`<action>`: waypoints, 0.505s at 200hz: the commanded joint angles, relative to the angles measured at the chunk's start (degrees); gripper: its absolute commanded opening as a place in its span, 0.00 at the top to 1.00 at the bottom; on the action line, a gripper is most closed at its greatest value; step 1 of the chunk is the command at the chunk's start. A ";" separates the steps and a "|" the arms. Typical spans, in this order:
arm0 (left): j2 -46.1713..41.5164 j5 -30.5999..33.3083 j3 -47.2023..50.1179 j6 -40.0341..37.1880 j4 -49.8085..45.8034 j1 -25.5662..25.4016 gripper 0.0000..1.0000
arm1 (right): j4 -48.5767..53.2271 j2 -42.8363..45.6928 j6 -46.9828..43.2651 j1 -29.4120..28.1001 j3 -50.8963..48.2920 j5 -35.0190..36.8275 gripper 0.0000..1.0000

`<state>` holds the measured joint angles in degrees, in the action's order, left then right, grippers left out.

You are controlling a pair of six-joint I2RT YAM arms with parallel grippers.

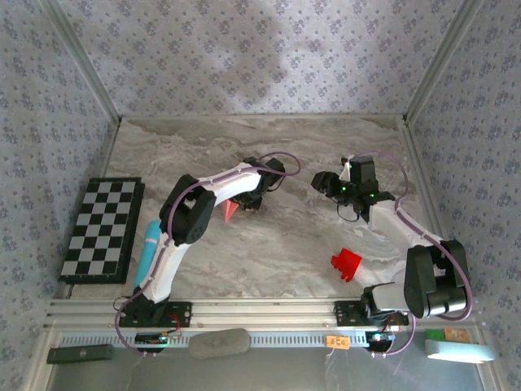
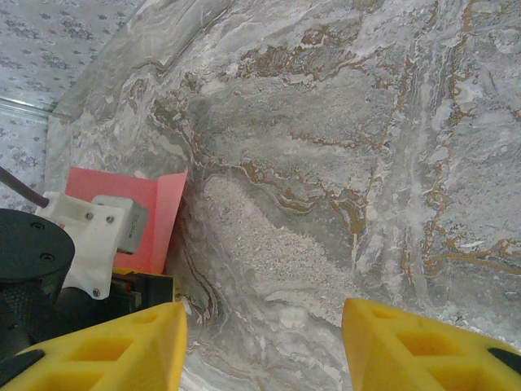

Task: Fold a paper plane with a square sheet of paper (pick it up from the middle)
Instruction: Turn over the paper at the center of the table.

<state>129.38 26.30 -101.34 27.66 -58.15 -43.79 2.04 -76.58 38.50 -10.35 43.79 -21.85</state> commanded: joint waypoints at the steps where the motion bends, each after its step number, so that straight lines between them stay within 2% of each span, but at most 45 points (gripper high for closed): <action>1: -0.79 -4.67 -1.62 1.38 0.16 -0.24 0.72 | 0.93 -0.51 0.38 0.39 -0.01 -0.21 0.45; 23: -2.21 -6.88 -1.88 2.12 -0.02 -0.24 0.67 | 0.93 -0.77 0.53 0.42 0.24 -0.22 0.46; 61: -5.90 -14.27 -0.95 5.57 1.69 -0.24 0.56 | 0.68 -0.72 1.13 0.47 0.13 0.61 0.46; 101: -9.41 -20.35 2.30 10.11 5.29 -0.48 0.52 | 0.68 -0.94 1.62 0.68 0.01 1.08 0.46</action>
<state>124.03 11.73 -100.71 33.63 -54.68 -43.90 2.04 -77.03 39.20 -10.20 43.79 -21.78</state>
